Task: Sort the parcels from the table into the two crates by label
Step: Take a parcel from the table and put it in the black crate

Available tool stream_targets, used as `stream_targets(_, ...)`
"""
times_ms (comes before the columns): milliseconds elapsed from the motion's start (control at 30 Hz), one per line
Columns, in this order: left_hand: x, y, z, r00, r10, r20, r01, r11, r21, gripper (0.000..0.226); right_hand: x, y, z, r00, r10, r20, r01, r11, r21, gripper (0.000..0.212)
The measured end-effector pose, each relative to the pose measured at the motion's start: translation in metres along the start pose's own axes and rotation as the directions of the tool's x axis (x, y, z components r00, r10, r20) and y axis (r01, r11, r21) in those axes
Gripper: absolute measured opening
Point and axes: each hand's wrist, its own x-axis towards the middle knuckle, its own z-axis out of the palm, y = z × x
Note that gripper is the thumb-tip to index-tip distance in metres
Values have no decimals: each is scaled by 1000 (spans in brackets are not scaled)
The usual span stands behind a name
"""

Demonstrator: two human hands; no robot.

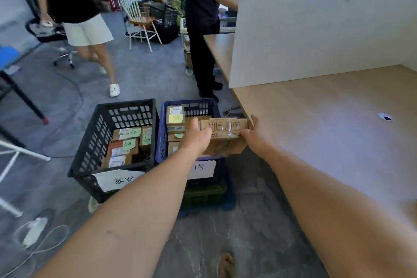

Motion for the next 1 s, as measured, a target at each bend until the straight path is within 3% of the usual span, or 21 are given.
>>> stream_targets(233,85,9,-45,999,-44,3,44,997,69,59,97,-41,30,985,-87,148,104,988,-113,70)
stream_targets(400,129,-7,-73,989,-91,-112,100,993,69,44,144,-69,63,962,-160,221,205,958,-200,42)
stream_targets(500,145,-22,-93,982,-117,-151,130,989,77,37,164,-87,90,949,-162,271,228,944,-237,39)
stream_targets(700,189,-60,-159,967,-163,-197,177,983,55,20,194,-131,165,939,-148,310,228,943,-241,32)
stream_targets(800,221,-78,-195,968,-153,-199,162,986,30,22,209,-158,204,947,-126,297,197,955,-222,18)
stream_targets(1000,285,-126,-269,971,-161,-178,179,980,90,22,241,-211,288,962,-63,266,125,966,-224,21)
